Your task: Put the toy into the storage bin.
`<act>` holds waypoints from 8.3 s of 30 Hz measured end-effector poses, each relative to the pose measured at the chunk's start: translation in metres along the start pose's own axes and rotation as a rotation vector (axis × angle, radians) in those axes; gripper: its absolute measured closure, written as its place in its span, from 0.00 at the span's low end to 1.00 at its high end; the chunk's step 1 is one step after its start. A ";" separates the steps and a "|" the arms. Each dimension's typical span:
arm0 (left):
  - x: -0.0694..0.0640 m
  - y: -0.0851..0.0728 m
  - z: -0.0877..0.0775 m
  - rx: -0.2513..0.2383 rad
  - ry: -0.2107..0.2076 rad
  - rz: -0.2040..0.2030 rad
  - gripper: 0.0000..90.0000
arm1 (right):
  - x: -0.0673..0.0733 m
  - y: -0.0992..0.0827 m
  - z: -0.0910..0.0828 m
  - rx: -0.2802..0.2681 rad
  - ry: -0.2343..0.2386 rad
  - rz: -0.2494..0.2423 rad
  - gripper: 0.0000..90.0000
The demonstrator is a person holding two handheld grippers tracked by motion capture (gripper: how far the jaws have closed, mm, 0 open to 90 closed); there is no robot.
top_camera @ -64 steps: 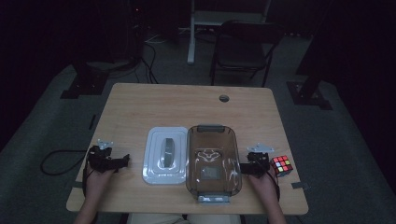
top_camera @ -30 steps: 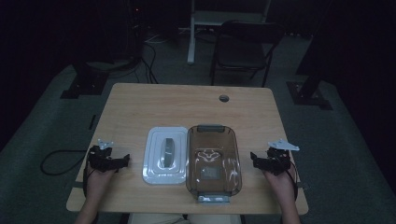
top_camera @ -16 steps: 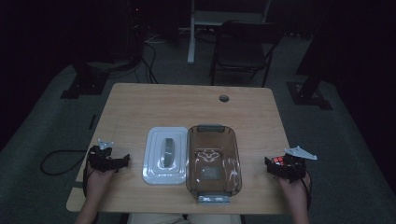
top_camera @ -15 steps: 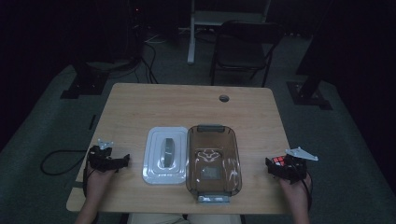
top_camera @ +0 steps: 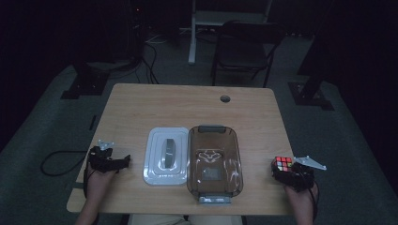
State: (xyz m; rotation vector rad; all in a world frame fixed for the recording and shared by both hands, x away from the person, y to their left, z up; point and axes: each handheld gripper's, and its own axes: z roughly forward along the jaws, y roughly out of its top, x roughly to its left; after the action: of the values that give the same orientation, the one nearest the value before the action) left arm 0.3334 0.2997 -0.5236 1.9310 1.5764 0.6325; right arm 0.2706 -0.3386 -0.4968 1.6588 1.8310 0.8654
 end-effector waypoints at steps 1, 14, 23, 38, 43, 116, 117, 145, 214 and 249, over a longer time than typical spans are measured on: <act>0.000 0.000 0.000 0.000 0.000 0.000 0.01 | 0.000 -0.001 0.002 0.006 0.001 0.006 0.15; 0.000 0.000 0.000 0.000 0.000 0.000 0.01 | -0.003 -0.005 0.012 0.030 0.017 -0.003 0.37; 0.000 0.000 0.000 0.000 -0.002 0.002 0.01 | 0.001 0.002 0.008 0.008 0.018 -0.049 0.38; 0.000 0.000 0.000 0.001 -0.002 0.003 0.01 | 0.022 0.044 -0.018 -0.066 0.141 -0.154 0.38; 0.000 0.000 0.000 0.000 -0.002 0.003 0.01 | 0.034 0.060 -0.030 -0.099 0.208 -0.202 0.38; 0.000 0.000 0.000 -0.001 -0.003 0.005 0.01 | 0.206 0.097 -0.018 0.269 0.687 -0.942 0.37; 0.000 0.000 0.000 -0.001 -0.003 0.005 0.01 | 0.209 0.097 -0.017 0.284 0.686 -0.955 0.37; 0.000 0.000 0.000 -0.001 -0.003 0.005 0.01 | 0.254 0.089 0.018 0.581 0.583 -1.190 0.37; 0.000 0.000 0.000 0.001 -0.007 0.008 0.01 | 0.070 0.104 0.001 -0.197 0.284 -0.202 0.12; -0.010 0.002 -0.004 0.036 -0.053 0.022 0.01 | 0.012 0.001 0.050 0.040 -0.058 0.015 0.13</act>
State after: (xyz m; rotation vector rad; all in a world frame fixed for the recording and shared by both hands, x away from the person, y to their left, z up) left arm 0.3303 0.2903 -0.5189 1.9780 1.5459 0.5603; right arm 0.3068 -0.3206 -0.5282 1.7064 1.8095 0.7839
